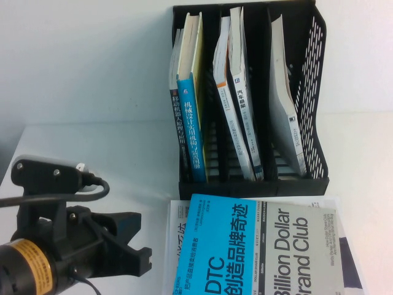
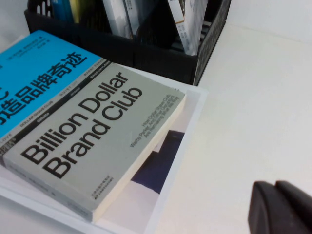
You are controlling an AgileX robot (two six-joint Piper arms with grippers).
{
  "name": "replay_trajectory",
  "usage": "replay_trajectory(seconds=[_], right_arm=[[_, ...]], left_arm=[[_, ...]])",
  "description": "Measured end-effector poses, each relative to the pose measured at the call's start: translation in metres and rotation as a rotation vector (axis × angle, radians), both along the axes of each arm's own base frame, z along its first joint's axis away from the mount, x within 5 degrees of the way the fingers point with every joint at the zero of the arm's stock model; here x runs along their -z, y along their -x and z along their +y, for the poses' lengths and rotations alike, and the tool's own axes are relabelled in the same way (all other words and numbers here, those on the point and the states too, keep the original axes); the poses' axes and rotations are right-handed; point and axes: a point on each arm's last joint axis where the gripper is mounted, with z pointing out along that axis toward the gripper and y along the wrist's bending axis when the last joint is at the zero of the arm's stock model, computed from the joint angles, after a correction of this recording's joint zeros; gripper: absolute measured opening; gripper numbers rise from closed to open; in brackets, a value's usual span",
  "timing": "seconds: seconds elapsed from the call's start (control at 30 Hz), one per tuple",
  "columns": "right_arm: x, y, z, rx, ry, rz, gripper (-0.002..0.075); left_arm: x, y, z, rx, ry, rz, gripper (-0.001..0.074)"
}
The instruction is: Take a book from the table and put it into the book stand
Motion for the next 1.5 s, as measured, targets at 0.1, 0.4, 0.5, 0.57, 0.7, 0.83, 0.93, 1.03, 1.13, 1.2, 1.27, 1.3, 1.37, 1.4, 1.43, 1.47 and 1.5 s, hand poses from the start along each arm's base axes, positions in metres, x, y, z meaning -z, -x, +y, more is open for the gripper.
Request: replay_trajectory(seconds=[0.1,0.4,0.5,0.57,0.7,0.83,0.93,1.03,1.13,1.2,1.27,1.3,1.37,1.4,1.43,1.47,1.5], right_arm=[[0.000,0.000,0.000,0.000,0.002,0.002,-0.0003],[0.000,0.000,0.000,0.001,0.002,0.004,-0.0003],[0.000,0.000,0.000,0.001,0.002,0.004,-0.0003],[0.000,0.000,0.000,0.001,0.002,0.004,-0.0003],[0.000,0.000,0.000,0.001,0.002,0.004,-0.0003],[0.000,0.000,0.000,0.001,0.002,0.004,-0.0003],[0.001,0.000,0.000,0.002,0.001,0.007,-0.0003],[0.000,0.000,0.000,0.002,0.001,0.005,-0.0003],[0.000,0.000,0.000,0.002,0.001,0.005,-0.0003],[0.000,0.000,0.000,0.002,0.001,0.005,-0.0003],[0.000,0.000,0.000,0.002,0.001,0.005,-0.0003],[0.000,0.000,0.000,0.002,0.001,0.005,-0.0003],[0.000,0.000,0.000,0.003,-0.001,0.006,-0.0003],[0.000,0.000,0.000,0.003,-0.001,0.006,-0.0003],[0.000,0.000,0.000,0.003,-0.001,0.006,-0.0003],[0.000,0.000,0.000,0.003,-0.001,0.006,-0.0003],[0.000,0.000,0.000,0.004,-0.002,0.006,-0.0003]], left_arm=[[-0.007,0.003,0.005,0.000,0.002,-0.040,-0.0002],[-0.031,0.035,0.072,-0.219,0.097,-0.300,-0.0002],[-0.010,0.053,0.095,-0.350,0.141,-0.336,-0.0002],[0.015,0.066,0.105,-0.429,0.148,-0.335,-0.0002],[0.061,0.090,0.119,-0.551,0.159,-0.398,-0.0002],[0.092,0.095,0.124,-0.624,0.152,-0.393,-0.0002],[0.098,0.096,0.126,-0.655,0.126,-0.349,-0.0002],[0.105,0.098,0.129,-0.670,0.054,-0.285,-0.0002],[0.106,0.099,0.130,-0.673,0.014,-0.264,-0.0002],[0.107,0.099,0.130,-0.670,0.005,-0.265,-0.0002],[0.107,0.099,0.130,-0.670,0.002,-0.265,-0.0002],[0.107,0.099,0.130,-0.669,0.001,-0.266,-0.0002],[0.107,0.099,0.130,-0.669,-0.002,-0.266,-0.0002],[0.107,0.099,0.130,-0.669,-0.002,-0.266,-0.0002],[0.107,0.099,0.130,-0.669,-0.004,-0.266,-0.0002],[0.106,0.099,0.130,-0.669,-0.002,-0.266,-0.0002],[0.106,0.099,0.130,-0.670,-0.003,-0.266,-0.0002]])
